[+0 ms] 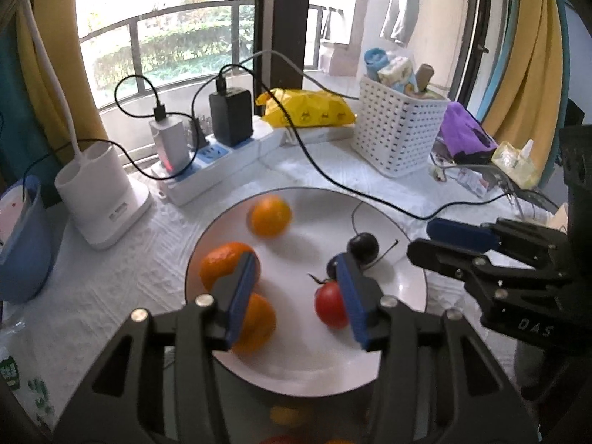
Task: Organize fruits
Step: 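Release both fruits in the bowl and withdraw both open tools over the mat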
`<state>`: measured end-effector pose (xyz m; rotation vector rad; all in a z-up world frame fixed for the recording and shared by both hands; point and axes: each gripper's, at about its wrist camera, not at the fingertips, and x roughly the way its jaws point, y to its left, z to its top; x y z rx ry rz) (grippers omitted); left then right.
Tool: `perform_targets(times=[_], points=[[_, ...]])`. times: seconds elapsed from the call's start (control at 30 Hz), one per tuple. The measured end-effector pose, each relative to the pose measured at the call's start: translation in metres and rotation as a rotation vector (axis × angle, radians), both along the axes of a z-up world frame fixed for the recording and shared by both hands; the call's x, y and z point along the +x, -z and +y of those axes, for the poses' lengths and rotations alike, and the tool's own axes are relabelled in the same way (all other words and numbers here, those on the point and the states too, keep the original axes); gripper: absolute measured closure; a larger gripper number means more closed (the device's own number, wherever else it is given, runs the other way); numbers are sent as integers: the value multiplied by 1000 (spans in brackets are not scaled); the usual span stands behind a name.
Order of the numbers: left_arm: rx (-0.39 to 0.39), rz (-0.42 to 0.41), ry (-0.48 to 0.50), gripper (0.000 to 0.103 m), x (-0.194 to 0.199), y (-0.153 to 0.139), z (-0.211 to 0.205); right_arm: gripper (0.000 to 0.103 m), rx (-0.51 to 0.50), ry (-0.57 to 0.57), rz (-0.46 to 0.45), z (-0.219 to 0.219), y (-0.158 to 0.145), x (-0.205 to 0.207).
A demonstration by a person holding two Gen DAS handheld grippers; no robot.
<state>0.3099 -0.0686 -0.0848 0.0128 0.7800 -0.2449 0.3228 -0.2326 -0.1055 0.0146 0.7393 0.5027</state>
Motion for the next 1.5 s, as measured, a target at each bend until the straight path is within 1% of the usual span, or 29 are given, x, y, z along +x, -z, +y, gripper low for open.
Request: perform_targets(times=[0.47, 0.83, 1.2, 1.5], points=[[-7, -58, -15, 56, -39, -25, 14, 66, -7, 1, -40, 6, -17, -37], [-17, -82, -22, 56, -72, -33, 22, 66, -17, 3, -55, 9, -23, -67], [-26, -74, -39, 56, -98, -28, 29, 66, -29, -11, -44, 15, -17, -88], [-46, -50, -59, 56, -115, -15, 39, 66, -47, -32, -9, 26, -2, -100]])
